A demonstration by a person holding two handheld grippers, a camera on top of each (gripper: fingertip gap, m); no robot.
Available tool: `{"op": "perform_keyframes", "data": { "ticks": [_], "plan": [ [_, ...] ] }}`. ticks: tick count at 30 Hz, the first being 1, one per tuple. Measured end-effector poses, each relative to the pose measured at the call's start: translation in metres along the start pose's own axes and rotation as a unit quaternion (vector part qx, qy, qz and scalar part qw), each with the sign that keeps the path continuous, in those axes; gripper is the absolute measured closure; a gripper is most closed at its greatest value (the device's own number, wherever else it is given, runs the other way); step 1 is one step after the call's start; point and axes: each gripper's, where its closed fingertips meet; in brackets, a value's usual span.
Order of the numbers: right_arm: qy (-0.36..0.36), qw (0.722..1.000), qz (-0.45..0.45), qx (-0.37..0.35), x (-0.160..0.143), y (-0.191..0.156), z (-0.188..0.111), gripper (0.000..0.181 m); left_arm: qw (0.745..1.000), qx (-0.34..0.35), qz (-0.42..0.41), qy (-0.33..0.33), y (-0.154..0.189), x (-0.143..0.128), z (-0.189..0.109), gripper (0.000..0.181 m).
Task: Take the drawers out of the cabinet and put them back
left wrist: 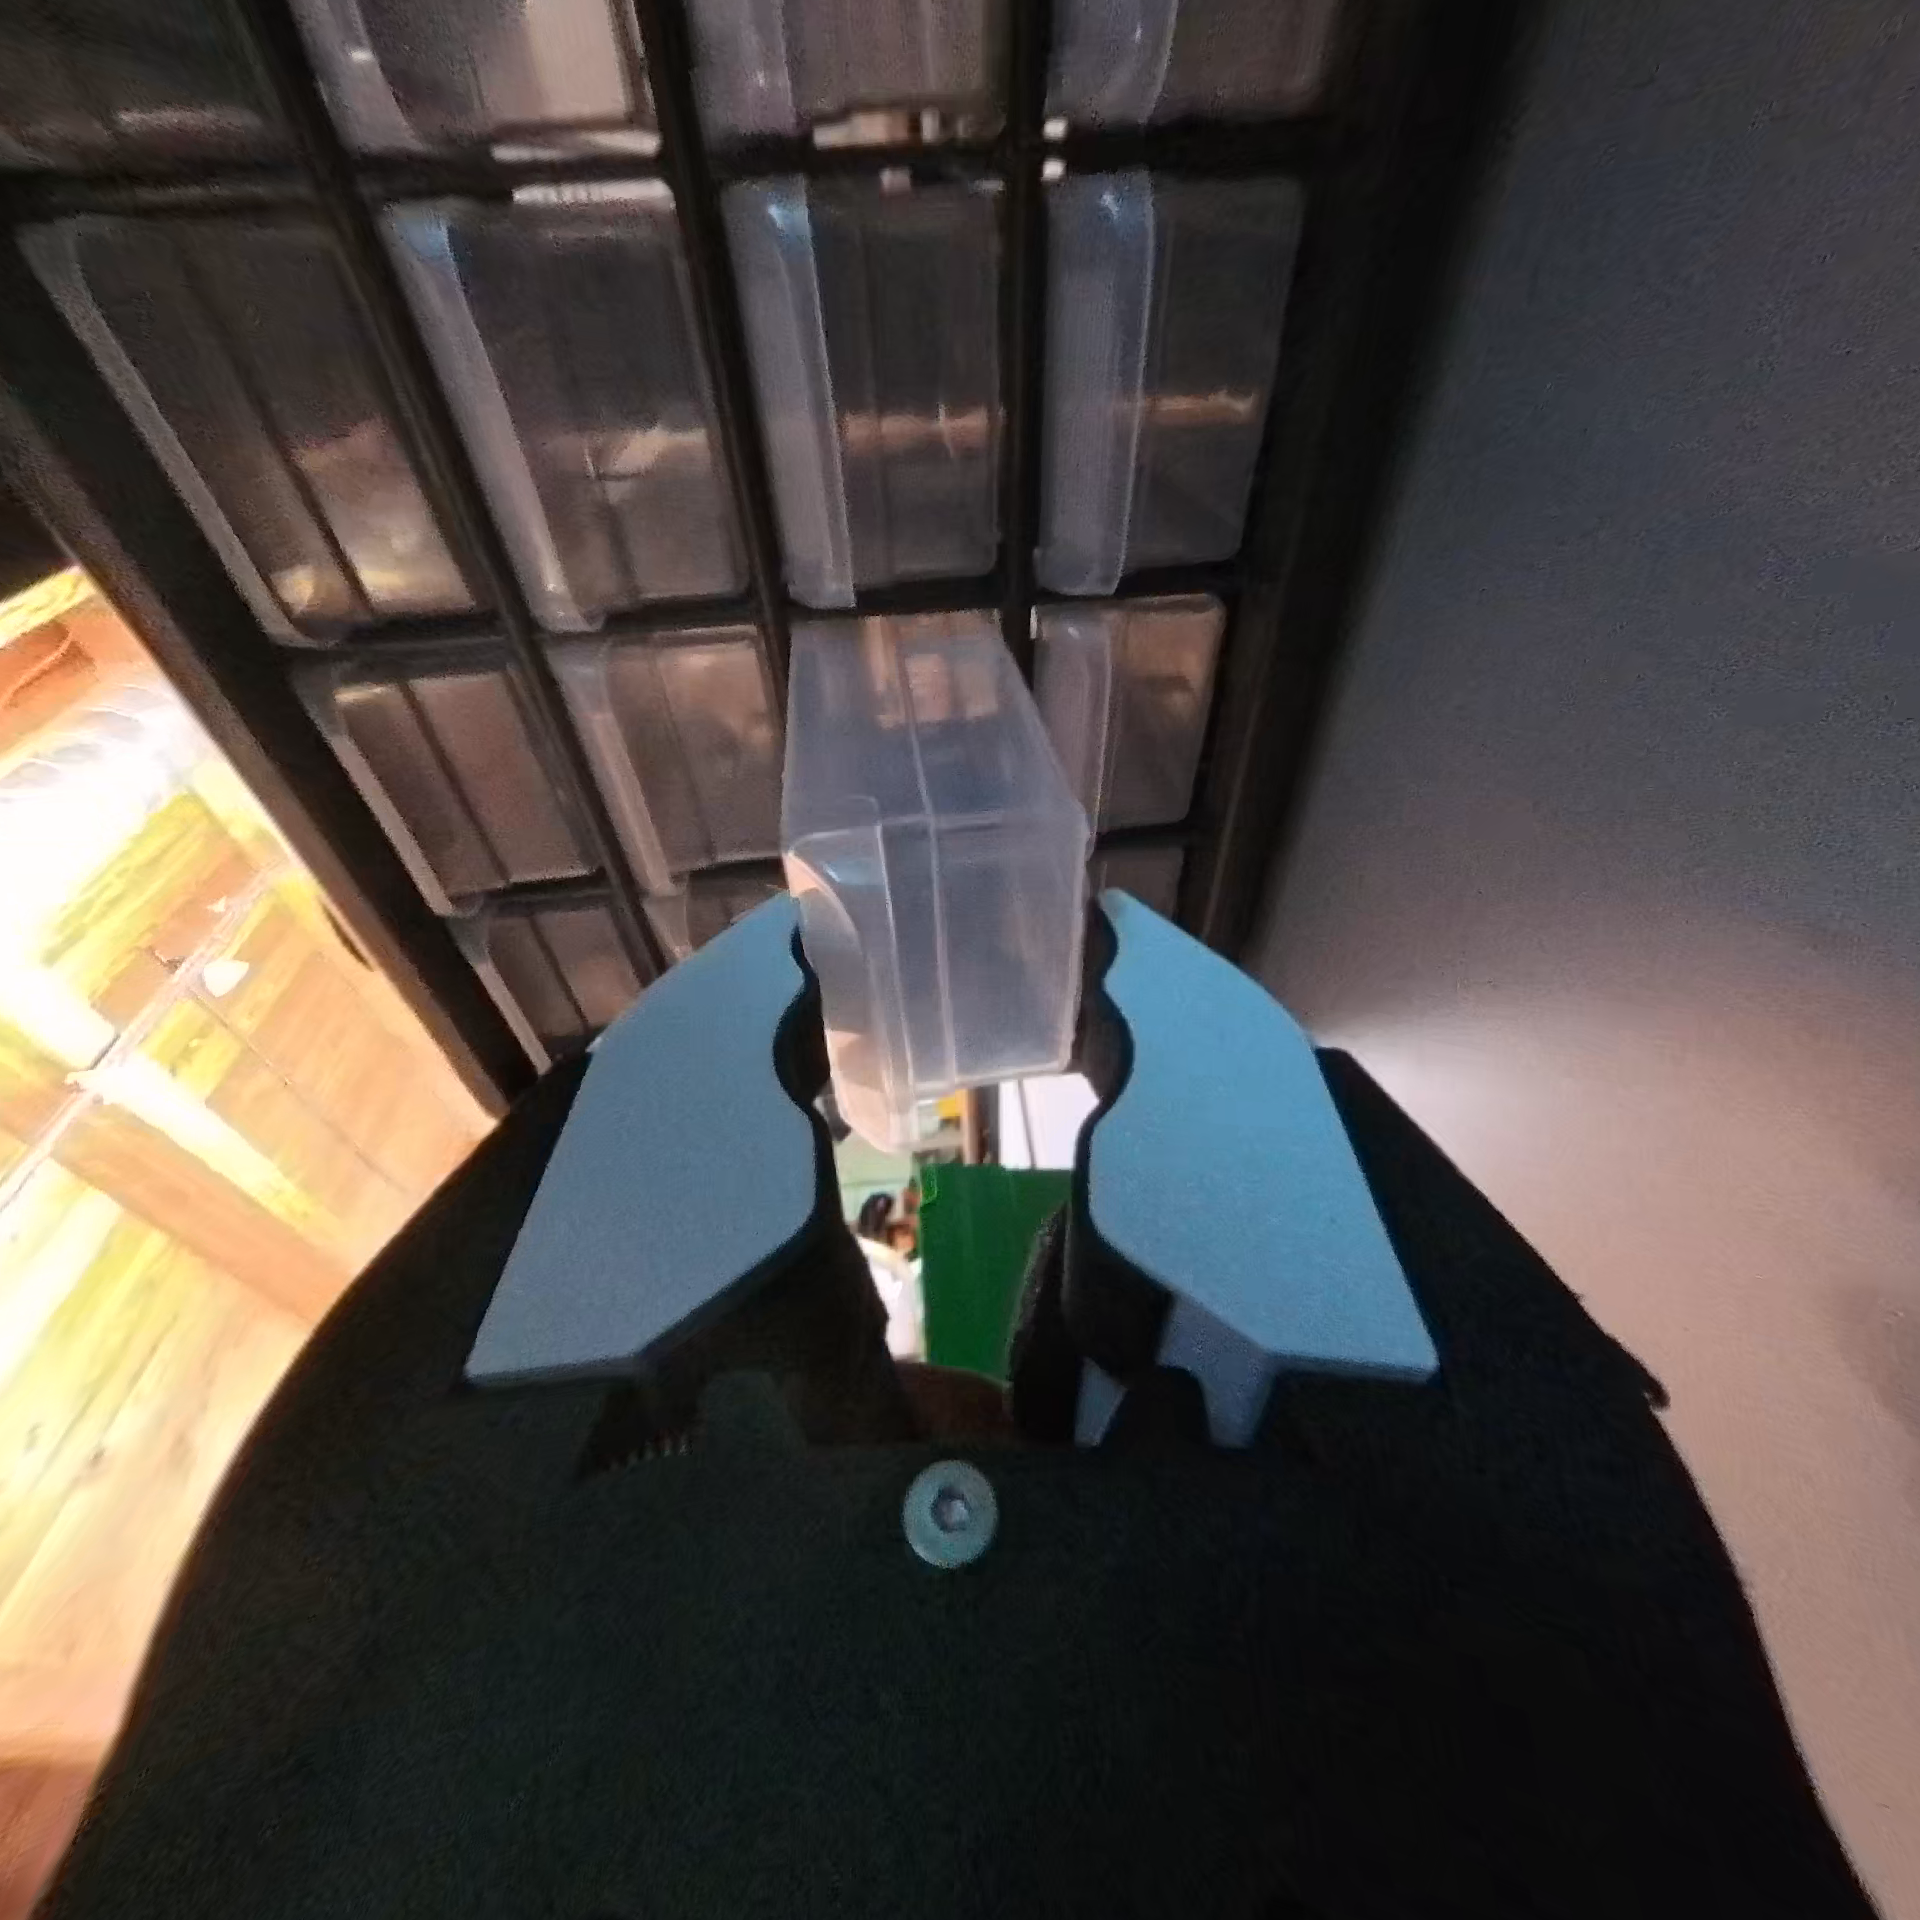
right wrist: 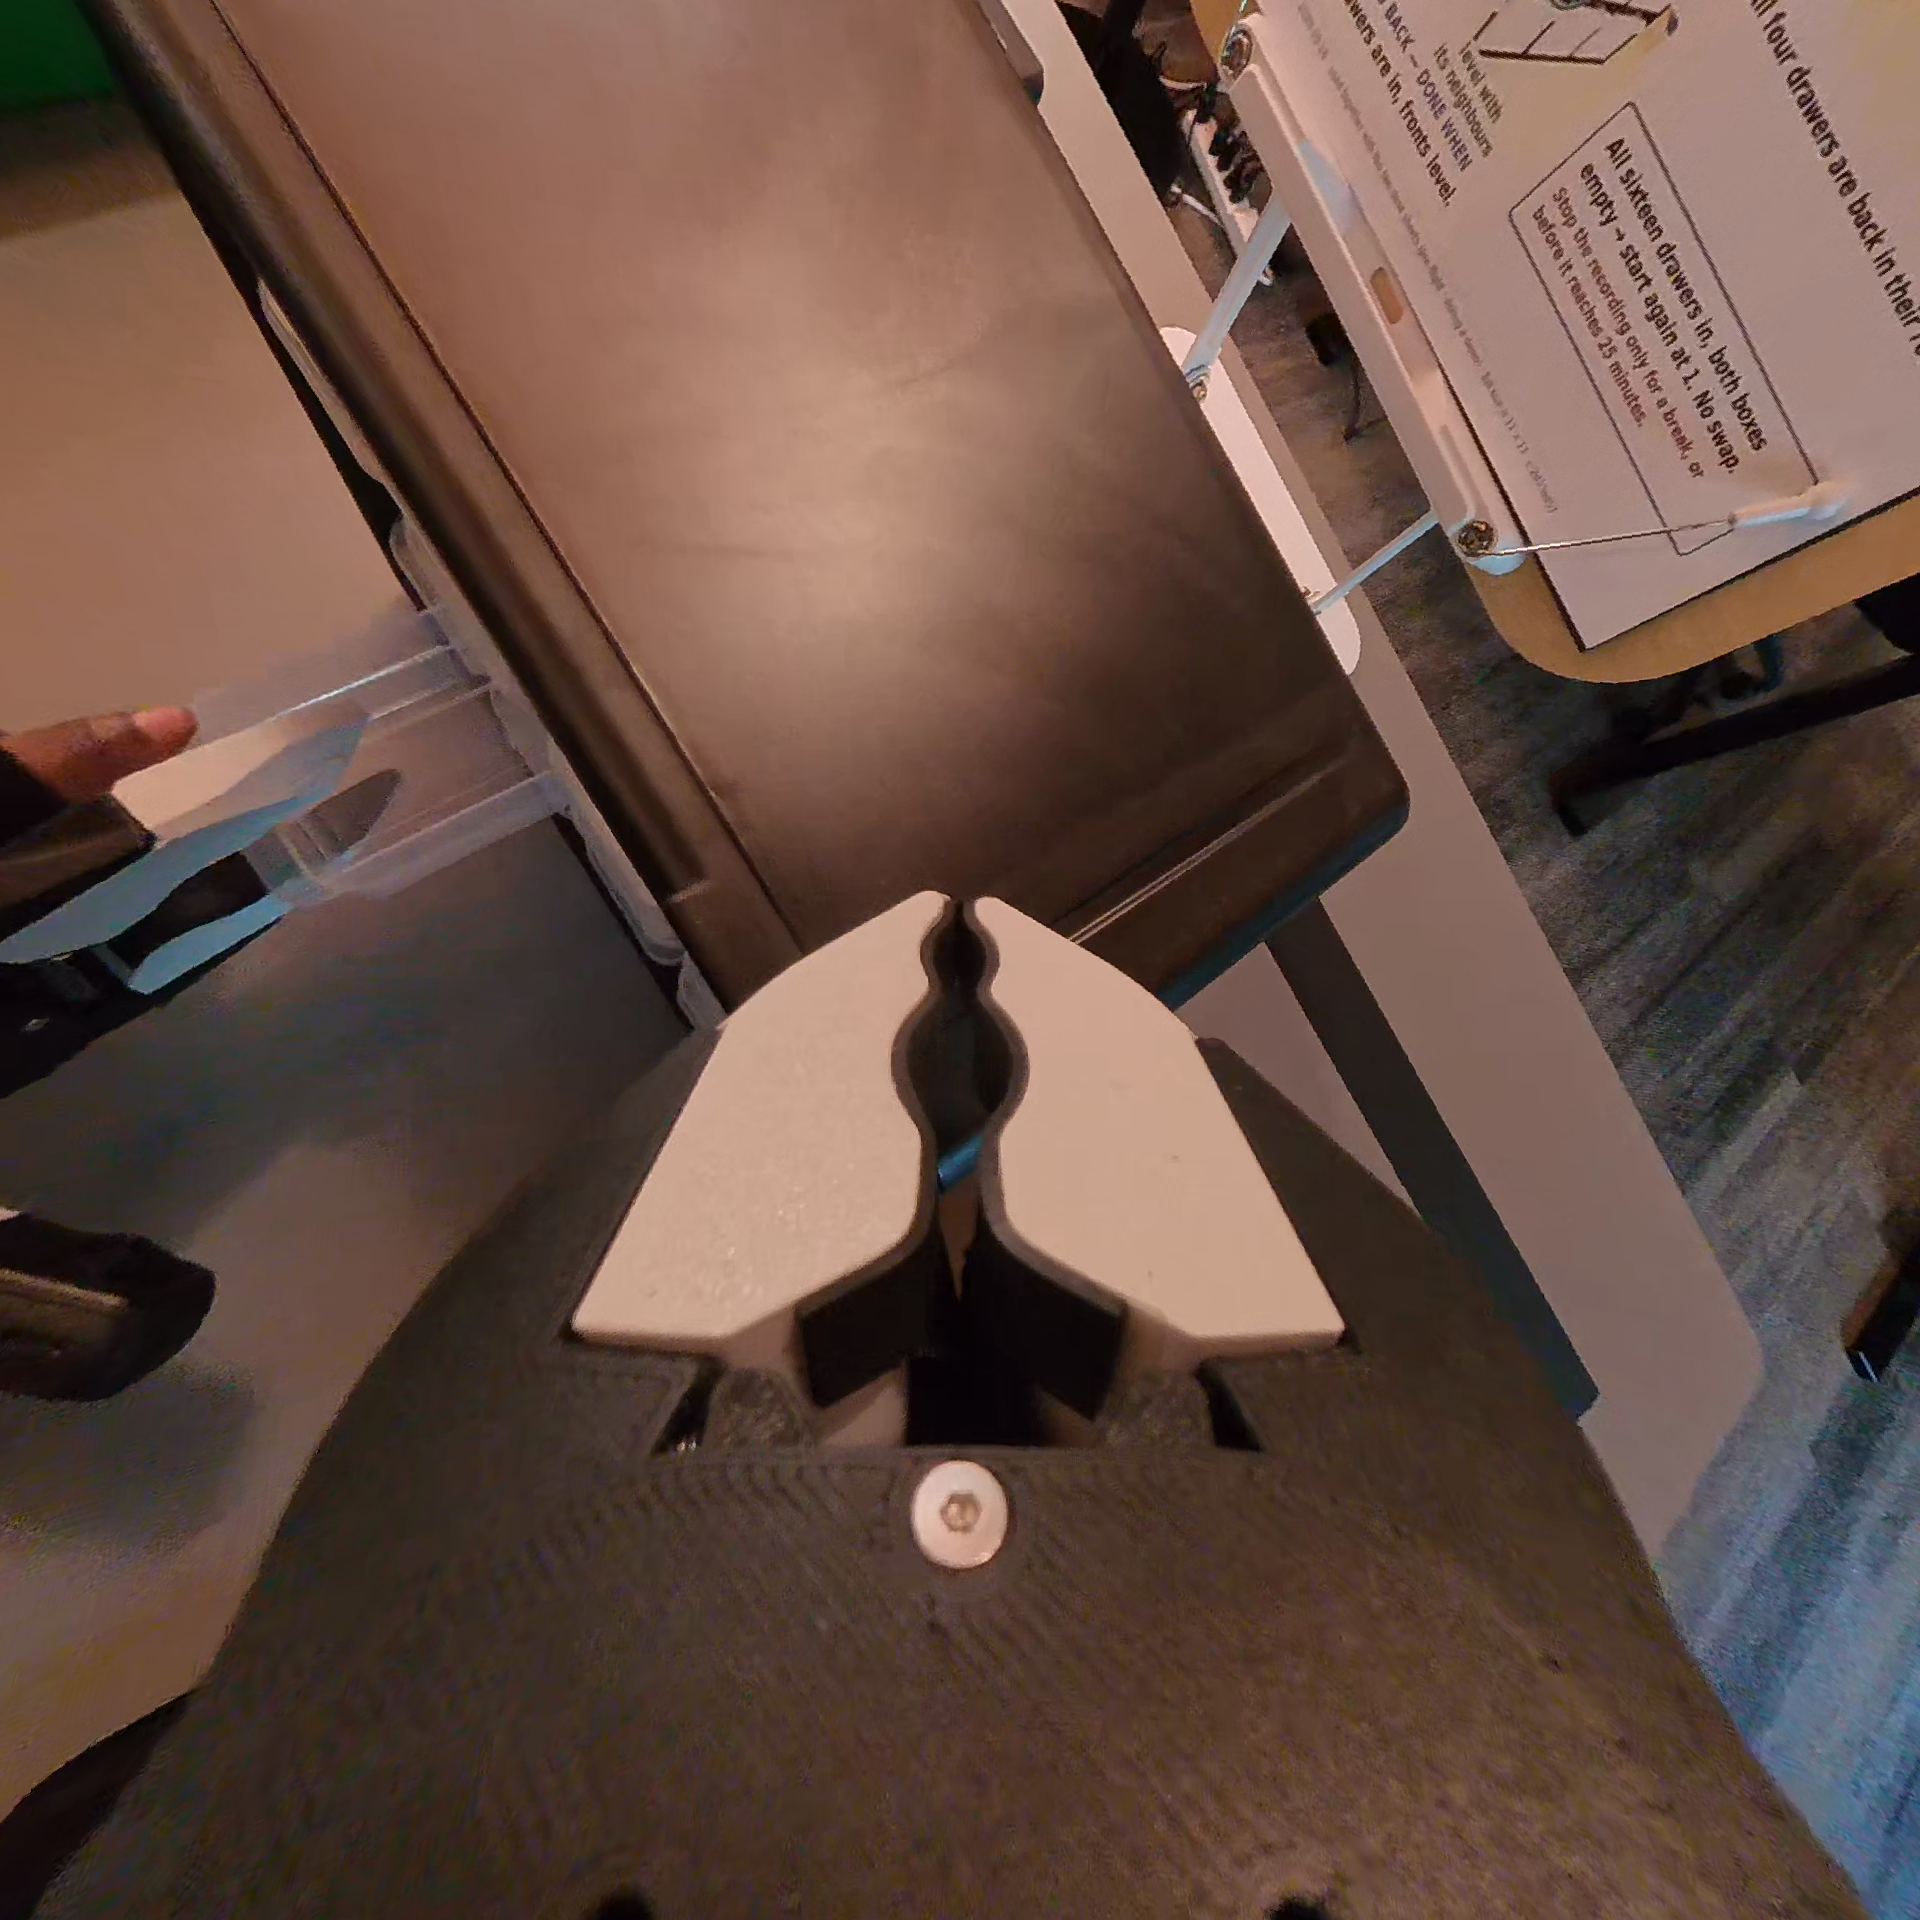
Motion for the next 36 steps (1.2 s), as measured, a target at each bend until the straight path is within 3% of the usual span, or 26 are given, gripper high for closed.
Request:
{"op": "perform_keyframes", "data": {
  "ticks": [1,4,6,7,10,13,23,30,36],
  "plan": [
    [-0.001,1.000,-0.001,-0.002,0.000,0.000,0.000,0.181,1.000,-0.023,-0.016,0.011,0.005,0.002,-0.002,0.125],
    [0.005,1.000,0.007,-0.003,0.000,0.000,0.000,0.181,0.988,-0.099,-0.109,0.052,0.015,0.008,-0.025,0.097],
    [0.014,1.000,0.020,0.002,0.000,0.000,0.000,0.181,0.966,-0.131,-0.196,0.107,0.012,0.016,-0.048,0.095],
    [0.019,0.999,0.027,0.006,0.000,0.000,0.000,0.181,0.952,-0.129,-0.241,0.140,0.003,0.018,-0.059,0.098],
    [0.030,0.998,0.047,0.020,0.000,0.000,0.000,0.181,0.920,-0.092,-0.311,0.219,-0.024,0.019,-0.079,0.140],
    [0.031,0.998,0.057,0.020,0.000,0.000,0.000,0.181,0.945,-0.102,-0.255,0.177,-0.016,0.011,-0.067,0.181],
    [-0.001,0.999,0.038,-0.003,0.000,0.001,0.001,0.181,0.953,-0.142,-0.237,0.122,-0.002,0.011,-0.031,0.181],
    [-0.005,1.000,0.028,-0.013,0.000,0.001,0.001,0.181,0.964,-0.150,-0.186,0.114,-0.005,0.022,-0.005,0.181],
    [-0.008,1.000,0.018,-0.020,0.001,0.001,0.000,0.181,0.964,-0.162,-0.189,0.098,-0.004,0.023,0.024,0.181]
  ]
}}
Point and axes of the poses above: each gripper's, where its closed fingertips meet, z out along the fingers, x out of its top, y = z × x across the jaws, and after that the axes turned 13 degrees about -z, right-handed
